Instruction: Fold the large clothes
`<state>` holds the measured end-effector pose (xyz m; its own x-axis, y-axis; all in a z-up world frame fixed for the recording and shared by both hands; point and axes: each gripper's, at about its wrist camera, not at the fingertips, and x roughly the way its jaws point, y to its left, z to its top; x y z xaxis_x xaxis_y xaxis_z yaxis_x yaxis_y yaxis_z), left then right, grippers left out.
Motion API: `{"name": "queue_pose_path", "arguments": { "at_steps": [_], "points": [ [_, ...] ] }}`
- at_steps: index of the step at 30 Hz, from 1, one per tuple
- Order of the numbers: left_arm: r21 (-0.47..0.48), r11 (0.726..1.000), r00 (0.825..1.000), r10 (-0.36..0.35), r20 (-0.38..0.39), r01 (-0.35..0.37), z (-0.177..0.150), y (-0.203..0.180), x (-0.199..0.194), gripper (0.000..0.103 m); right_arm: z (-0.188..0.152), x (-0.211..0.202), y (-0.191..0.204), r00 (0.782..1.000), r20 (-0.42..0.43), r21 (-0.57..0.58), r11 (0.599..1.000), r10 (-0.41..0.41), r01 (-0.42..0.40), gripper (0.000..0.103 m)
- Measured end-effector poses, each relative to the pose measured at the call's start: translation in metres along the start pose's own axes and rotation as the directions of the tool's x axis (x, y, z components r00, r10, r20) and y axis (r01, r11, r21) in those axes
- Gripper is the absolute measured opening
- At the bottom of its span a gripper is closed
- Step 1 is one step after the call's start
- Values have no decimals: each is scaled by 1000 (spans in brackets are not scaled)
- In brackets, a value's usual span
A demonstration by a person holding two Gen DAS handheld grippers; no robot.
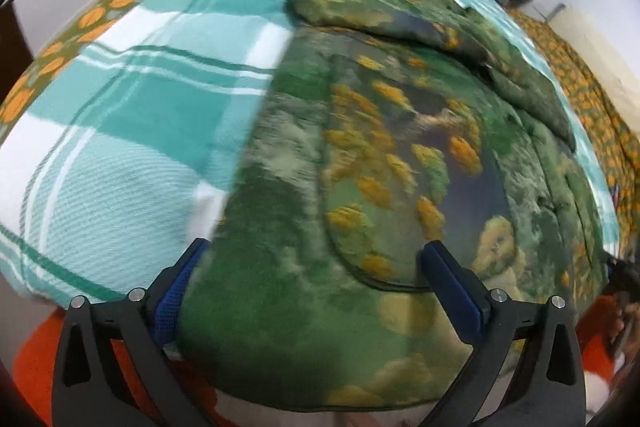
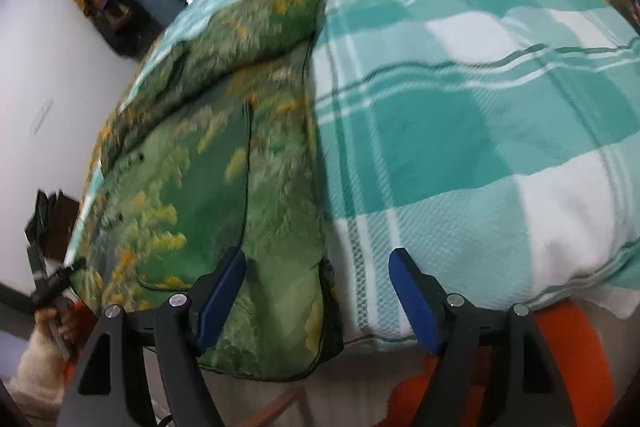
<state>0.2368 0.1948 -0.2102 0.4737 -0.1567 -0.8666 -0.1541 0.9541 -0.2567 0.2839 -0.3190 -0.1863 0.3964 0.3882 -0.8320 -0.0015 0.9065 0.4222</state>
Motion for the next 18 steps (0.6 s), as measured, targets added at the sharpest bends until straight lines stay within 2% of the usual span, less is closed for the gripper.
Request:
{"name": "queue_pose_path", "arguments": {
  "at_steps": [4, 5, 6, 7, 8, 9, 10, 11, 14, 18],
  "points": [
    [56, 998, 1000, -5, -26, 6, -8, -9, -2, 97, -4, 6, 4, 994, -47, 5, 995, 97, -97, 75],
    [59, 998, 1000, -3, -30, 5, -8, -10, -3, 89, -6, 7, 6, 988, -72, 12, 990, 138, -137, 72],
    [59, 998, 999, -1, -36, 3, -9, -11, -5, 84, -8, 8, 9, 981, -95, 13, 986, 167, -167, 62],
    [59, 998, 999, 2, -44, 0, -9, -14, -6, 73, -10, 7, 15, 984, -97, -11, 988, 150, -152, 57],
    [59, 998, 999, 7, -49, -4, -9, -15, -6, 57, -11, 6, 22, 989, -97, -54, 992, 110, -116, 41],
    [62, 998, 998, 9, -55, -6, -8, -16, -8, 47, -12, 5, 24, 990, -97, -68, 992, 104, -111, 22],
    [59, 998, 998, 5, -59, -1, -5, -16, -9, 27, -12, 1, 27, 990, -92, -66, 991, 108, -114, 18],
    [45, 999, 998, -12, -61, 15, -3, -15, -13, 17, -10, -1, 30, 990, -85, -59, 991, 113, -118, 16],
    [8, 998, 997, -55, -47, 56, 4, -10, -30, 11, -7, -14, 40, 991, -60, -81, 989, 120, -125, 14],
    [9, 993, 993, -115, -9, 115, 7, -15, -69, 9, -1, -44, 50, 990, -5, -116, 983, 144, -143, 14]
  ]
}}
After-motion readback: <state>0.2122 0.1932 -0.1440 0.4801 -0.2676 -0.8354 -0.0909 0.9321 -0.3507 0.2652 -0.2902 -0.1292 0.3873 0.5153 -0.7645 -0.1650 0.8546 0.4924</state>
